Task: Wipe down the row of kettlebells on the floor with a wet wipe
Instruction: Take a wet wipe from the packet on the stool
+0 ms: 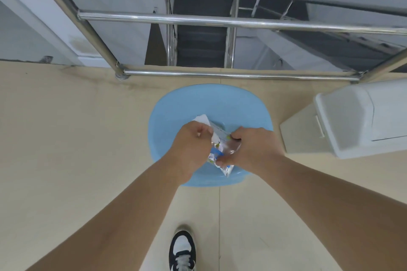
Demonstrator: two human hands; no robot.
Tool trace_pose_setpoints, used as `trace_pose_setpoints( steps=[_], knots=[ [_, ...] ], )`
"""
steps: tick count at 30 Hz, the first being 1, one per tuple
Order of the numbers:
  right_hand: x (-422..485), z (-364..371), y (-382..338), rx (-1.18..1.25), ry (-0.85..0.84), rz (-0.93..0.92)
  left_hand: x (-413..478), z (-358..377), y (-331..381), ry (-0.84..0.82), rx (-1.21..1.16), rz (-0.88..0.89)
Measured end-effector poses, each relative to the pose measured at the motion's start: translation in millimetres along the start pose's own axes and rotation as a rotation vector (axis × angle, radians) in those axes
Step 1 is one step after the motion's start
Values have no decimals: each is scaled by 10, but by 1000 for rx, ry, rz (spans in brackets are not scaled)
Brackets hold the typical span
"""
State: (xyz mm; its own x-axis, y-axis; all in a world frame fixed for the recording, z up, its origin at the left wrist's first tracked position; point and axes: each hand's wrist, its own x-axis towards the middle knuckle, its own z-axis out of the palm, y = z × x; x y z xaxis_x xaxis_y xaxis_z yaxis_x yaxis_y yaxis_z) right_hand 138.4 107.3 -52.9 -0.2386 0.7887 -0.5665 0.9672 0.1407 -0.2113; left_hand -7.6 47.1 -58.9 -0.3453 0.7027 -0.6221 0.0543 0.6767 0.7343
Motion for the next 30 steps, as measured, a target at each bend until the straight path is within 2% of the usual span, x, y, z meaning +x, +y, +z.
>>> trace_pose_setpoints(
  steps=[3,5,10,13,15,18,20,27,30],
  knots=[
    [-18,4,7,8,0,1,-22,-28,-44,125,-104,-12],
    [-13,3,6,1,-1,-1,-27,10,-93,173,-75,53],
    [3,10,10,-25,-7,-3,-34,136,-231,95,349,310],
    [5,29,9,-27,-1,-19,-9,170,-183,153,505,303],
    [7,42,4,-45,-2,-25,-10,195,-133,195,423,252],
    [4,55,4,-51,12,-36,-49,224,-65,181,77,198],
    [3,63,12,-53,23,-47,-76,201,-40,194,-76,233],
    [14,48,11,-65,13,-35,-180,127,101,457,-125,300],
    [15,56,15,-56,14,-38,-394,99,296,498,-235,341]
  ],
)
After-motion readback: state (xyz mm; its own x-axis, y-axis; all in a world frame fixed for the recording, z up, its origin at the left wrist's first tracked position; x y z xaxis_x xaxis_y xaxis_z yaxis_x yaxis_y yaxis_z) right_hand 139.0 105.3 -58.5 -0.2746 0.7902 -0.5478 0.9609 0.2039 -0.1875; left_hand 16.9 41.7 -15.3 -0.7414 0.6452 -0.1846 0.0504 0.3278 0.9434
